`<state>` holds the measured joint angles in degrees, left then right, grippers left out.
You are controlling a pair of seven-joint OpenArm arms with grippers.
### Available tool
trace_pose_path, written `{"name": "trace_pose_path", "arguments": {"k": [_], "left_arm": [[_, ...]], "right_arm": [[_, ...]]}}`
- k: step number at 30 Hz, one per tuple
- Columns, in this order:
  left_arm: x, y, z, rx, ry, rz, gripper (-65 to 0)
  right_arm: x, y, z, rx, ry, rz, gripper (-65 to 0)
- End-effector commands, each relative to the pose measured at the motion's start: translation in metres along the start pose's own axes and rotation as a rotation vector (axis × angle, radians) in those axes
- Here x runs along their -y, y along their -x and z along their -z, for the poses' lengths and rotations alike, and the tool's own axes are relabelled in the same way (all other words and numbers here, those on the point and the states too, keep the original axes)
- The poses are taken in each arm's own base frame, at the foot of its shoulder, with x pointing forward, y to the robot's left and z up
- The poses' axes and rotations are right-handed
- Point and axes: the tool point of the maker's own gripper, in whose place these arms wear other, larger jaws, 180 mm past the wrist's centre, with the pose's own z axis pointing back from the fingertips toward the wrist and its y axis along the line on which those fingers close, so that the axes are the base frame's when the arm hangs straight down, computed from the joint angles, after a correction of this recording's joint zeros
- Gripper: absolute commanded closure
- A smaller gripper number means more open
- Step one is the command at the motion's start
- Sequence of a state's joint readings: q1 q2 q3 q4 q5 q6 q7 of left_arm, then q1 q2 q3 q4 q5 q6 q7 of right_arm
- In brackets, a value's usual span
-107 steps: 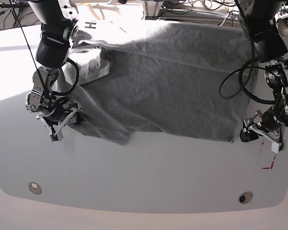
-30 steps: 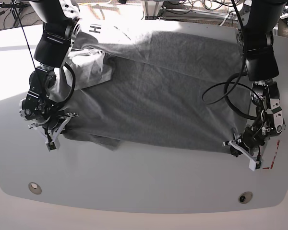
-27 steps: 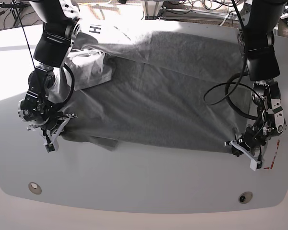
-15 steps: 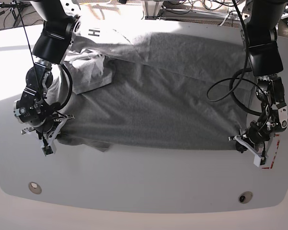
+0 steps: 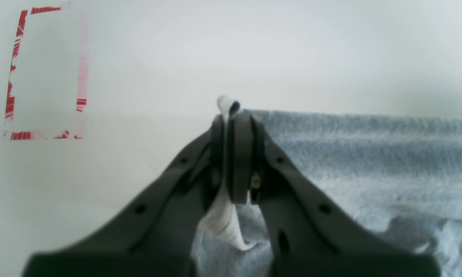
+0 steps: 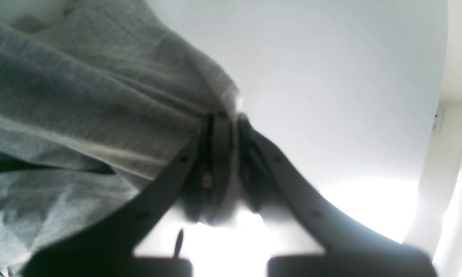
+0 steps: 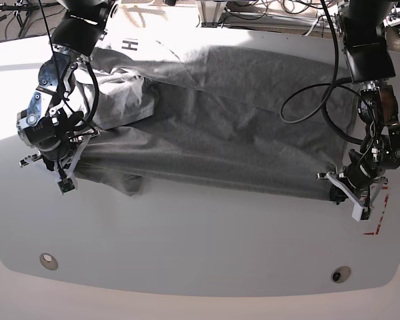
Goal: Fold the T-shirt properly
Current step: 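Lift the hem with both grippers and fold it over toward the collar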
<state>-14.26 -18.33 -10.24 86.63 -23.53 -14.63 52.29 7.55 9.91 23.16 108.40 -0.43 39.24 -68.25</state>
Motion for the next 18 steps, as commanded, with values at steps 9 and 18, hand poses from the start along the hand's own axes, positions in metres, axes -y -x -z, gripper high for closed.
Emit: {"name": "trace_pose_path", "arguments": {"k": [9, 18], "left_arm": [[0.002, 0.013, -0.024, -0.045, 0.012, 0.16, 0.0], [-0.023, 0.047, -0.04, -0.13, -0.023, 0.164, 0.0]], "right_arm": [[-0.007, 0.031, -0.024, -0.105, 0.04, -0.033, -0.8], [-0.03, 0.068, -0.024, -0.191, -0.014, -0.038, -1.1]]}}
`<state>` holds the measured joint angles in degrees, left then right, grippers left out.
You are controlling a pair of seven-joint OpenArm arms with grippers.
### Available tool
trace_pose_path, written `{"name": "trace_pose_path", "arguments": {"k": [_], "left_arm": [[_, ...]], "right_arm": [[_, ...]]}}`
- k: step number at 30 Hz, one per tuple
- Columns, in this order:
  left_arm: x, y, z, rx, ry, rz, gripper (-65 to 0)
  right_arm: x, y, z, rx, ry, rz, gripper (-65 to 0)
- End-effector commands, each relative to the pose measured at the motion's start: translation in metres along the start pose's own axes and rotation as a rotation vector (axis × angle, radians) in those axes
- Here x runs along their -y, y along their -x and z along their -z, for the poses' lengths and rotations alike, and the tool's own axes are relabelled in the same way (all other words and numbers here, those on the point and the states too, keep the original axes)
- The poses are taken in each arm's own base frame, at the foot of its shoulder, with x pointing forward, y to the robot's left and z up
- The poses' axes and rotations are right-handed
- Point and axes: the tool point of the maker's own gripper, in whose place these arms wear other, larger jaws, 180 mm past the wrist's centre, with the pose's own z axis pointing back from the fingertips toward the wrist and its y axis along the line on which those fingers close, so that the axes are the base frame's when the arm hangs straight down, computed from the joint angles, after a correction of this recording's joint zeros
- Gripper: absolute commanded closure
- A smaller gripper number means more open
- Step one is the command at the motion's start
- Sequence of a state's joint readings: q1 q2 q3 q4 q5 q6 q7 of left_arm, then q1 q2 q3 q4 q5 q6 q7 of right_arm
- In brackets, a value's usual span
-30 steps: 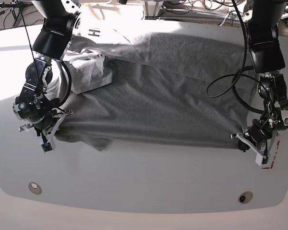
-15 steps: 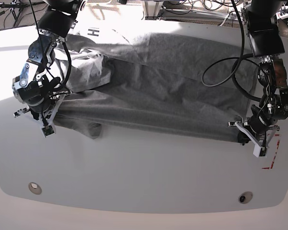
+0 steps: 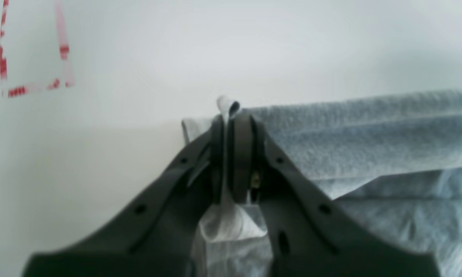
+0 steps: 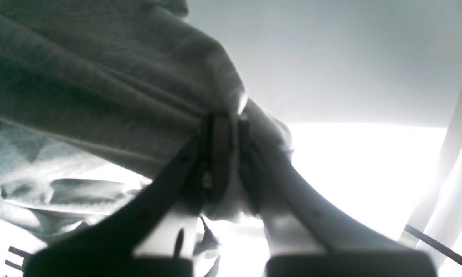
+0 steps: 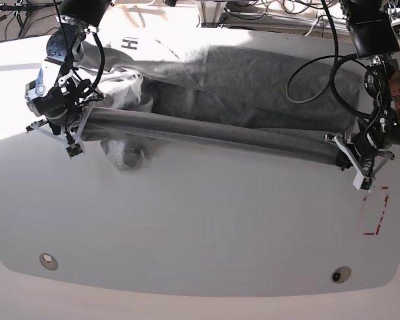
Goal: Fold the T-shirt properly
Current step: 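Lift the hem with both grippers and fold it over toward the collar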
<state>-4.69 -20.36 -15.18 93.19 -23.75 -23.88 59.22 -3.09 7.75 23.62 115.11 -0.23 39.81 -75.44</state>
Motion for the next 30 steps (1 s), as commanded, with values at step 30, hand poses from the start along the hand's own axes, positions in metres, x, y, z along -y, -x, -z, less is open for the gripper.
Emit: {"name": "trace_pose_path", "arguments": {"k": [30], "left_arm": [[-0.021, 0.083, -0.019, -0.205, -0.051, 0.043, 0.0]], "right_arm": [[-0.047, 0.053, 0.002, -0.116, -0.093, 0.0, -1.3]]}}
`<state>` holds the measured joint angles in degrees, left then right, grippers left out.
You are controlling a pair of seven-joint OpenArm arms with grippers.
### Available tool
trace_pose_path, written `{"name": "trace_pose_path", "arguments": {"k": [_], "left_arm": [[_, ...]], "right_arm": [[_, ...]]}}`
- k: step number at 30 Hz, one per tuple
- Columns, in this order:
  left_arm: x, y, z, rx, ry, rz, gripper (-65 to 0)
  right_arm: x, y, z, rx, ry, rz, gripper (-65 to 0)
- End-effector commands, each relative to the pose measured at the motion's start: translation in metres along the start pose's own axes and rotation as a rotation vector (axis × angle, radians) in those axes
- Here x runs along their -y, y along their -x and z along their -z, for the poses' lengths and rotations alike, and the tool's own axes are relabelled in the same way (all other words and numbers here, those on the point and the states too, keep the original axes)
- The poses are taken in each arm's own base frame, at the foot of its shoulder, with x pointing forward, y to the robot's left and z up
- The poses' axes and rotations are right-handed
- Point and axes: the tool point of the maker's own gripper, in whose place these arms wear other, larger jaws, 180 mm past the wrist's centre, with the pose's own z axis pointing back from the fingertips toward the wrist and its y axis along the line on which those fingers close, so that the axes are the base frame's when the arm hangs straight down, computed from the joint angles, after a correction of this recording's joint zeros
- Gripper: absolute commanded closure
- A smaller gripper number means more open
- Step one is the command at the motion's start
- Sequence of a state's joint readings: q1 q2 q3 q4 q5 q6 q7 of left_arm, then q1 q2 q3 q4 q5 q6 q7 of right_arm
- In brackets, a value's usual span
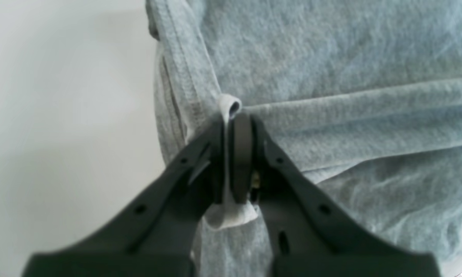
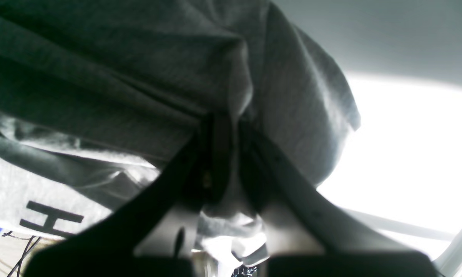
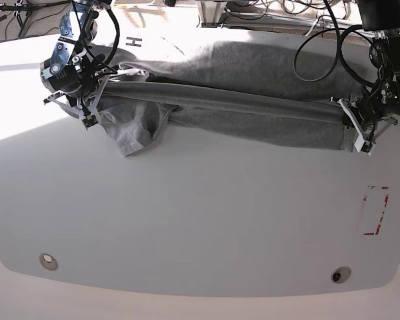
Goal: Fold the T-shirt properly
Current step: 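Lift the hem with both grippers and fold it over toward the collar, then release the hem and move the right gripper to the folded sleeve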
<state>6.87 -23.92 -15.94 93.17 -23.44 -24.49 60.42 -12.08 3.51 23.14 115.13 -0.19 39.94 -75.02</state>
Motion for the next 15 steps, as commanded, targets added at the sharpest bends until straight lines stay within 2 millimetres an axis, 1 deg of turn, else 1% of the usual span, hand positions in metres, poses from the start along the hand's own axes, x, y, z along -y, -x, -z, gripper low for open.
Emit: {"name": "trace_pose_path", "arguments": {"k": [1, 2, 4, 6, 8, 10, 12, 13, 14, 15], "left_arm": [[-0.0143, -0.0099, -0.0078, 0.024, -0.042, 0.017, -1.5], [-0.0143, -0.0099, -0.0078, 0.024, -0.042, 0.017, -3.3], [-0.0149, -0.0099, -0.008, 0.023, -0.043, 0.018, -9.0], [-0.0157, -0.0113, -0.0084, 0.026, -0.045, 0.019, -16.1], [-0.0159, -0.012, -0.0085, 0.028, -0.045, 0.019, -23.3], [-0.016, -0.0127, -0.0086, 0.029, -0.045, 0.019, -29.3], [-0.0158, -0.0135, -0.0091, 0.031, -0.046, 0.021, -34.9], [-0.0157, -0.0139, -0.0094, 0.033, -0.046, 0.022, -35.8], [-0.0157, -0.0148, -0.0099, 0.035, -0.047, 0.022, -36.5], [-0.0158, -0.0154, -0.01, 0.037, -0.048, 0.022, -36.5]], "right_arm": [[0.0067, 0.0032, -0.0044, -0.008, 0.031, -0.01, -1.4], [0.0067, 0.0032, -0.0044, -0.008, 0.031, -0.01, -1.4], [0.0062, 0.0044, -0.0042, -0.011, 0.03, -0.01, -1.9], [0.0062, 0.0047, -0.0042, -0.012, 0.03, -0.01, -5.5], [0.0062, 0.005, -0.0042, -0.014, 0.03, -0.01, -13.2], [0.0064, 0.0052, -0.0042, -0.015, 0.031, -0.011, -22.7], [0.0064, 0.0052, -0.0042, -0.015, 0.031, -0.011, -34.7], [0.0064, 0.0052, -0.0042, -0.015, 0.031, -0.011, -37.7], [0.0069, 0.0053, -0.0043, -0.015, 0.032, -0.011, -45.5], [0.0074, 0.0051, -0.0044, -0.014, 0.034, -0.012, -48.7]]}}
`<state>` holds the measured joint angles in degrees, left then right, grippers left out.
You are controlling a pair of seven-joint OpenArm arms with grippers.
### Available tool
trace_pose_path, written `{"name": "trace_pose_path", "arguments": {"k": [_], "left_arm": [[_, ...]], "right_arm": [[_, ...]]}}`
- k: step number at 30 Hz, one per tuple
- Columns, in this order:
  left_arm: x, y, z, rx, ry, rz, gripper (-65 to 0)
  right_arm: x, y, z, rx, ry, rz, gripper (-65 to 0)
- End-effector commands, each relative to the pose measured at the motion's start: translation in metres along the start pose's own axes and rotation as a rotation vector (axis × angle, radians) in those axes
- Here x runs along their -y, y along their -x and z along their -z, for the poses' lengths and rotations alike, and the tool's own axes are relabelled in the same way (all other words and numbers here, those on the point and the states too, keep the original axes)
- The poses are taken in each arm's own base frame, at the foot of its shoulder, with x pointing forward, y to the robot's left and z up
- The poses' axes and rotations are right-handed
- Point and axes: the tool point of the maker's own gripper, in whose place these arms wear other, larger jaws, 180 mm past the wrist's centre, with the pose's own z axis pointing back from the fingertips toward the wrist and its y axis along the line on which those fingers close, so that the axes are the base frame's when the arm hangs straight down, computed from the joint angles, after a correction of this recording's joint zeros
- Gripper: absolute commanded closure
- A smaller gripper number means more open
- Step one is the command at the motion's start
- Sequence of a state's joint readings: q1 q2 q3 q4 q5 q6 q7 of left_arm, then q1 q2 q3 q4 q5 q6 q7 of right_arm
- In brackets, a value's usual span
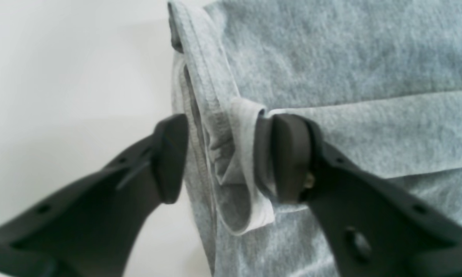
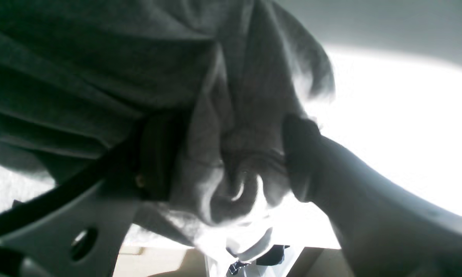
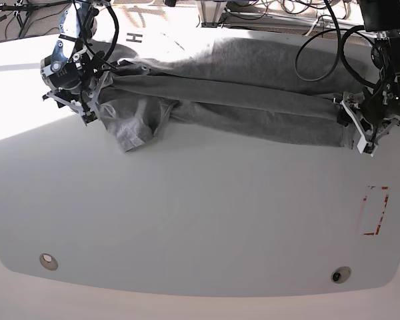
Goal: Fold the T-shirt properly
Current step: 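Release the hem and move the right gripper to the folded sleeve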
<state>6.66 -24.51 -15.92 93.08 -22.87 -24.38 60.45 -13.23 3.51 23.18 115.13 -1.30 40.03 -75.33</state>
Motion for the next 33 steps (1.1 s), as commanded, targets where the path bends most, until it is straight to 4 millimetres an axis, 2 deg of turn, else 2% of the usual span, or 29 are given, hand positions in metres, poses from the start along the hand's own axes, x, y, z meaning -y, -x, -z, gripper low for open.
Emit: {"name": "trace_pose_path", "arguments": {"k": [1, 3, 5, 10, 14, 18, 20, 26, 33], "left_arm": [[-0.01, -0.015, -0.009, 0.043, -0.031, 0.015, -36.5], [-0.01, -0.018, -0.009, 0.051, -0.03, 0.015, -36.5], [-0.011, -0.032, -0.015, 0.089, -0.038, 0.025, -36.5], [-0.007, -0.062, -0.031, 0.176, -0.056, 0.067, -36.7], [-0.002, -0.071, -0.037, 0.207, -0.057, 0.085, -36.7], [0.003, -0.081, -0.037, 0.235, -0.046, 0.075, -36.7], [0.003, -0.085, -0.038, 0.246, -0.047, 0.072, -36.7], [0.003, -0.083, -0.037, 0.239, -0.048, 0.071, -36.7], [0.004, -0.075, -0.034, 0.22, -0.045, 0.067, -36.7]], "right_arm": [[0.009, -0.008, -0.006, 0.028, 0.031, -0.006, -52.5], [0.012, -0.01, -0.007, 0.034, 0.036, -0.005, -55.6], [0.014, -0.017, -0.008, 0.057, 0.04, -0.003, -56.0], [0.022, -0.059, -0.017, 0.209, 0.027, 0.012, -53.1], [0.028, -0.093, -0.023, 0.321, -0.006, 0.012, -52.8], [0.028, -0.119, -0.018, 0.377, -0.066, 0.041, -52.8], [0.027, -0.13, -0.008, 0.383, -0.114, 0.063, -52.6], [0.023, -0.138, 0.011, 0.37, -0.184, 0.099, -52.6], [0.006, -0.15, 0.03, 0.419, -0.266, 0.15, -52.6]]}}
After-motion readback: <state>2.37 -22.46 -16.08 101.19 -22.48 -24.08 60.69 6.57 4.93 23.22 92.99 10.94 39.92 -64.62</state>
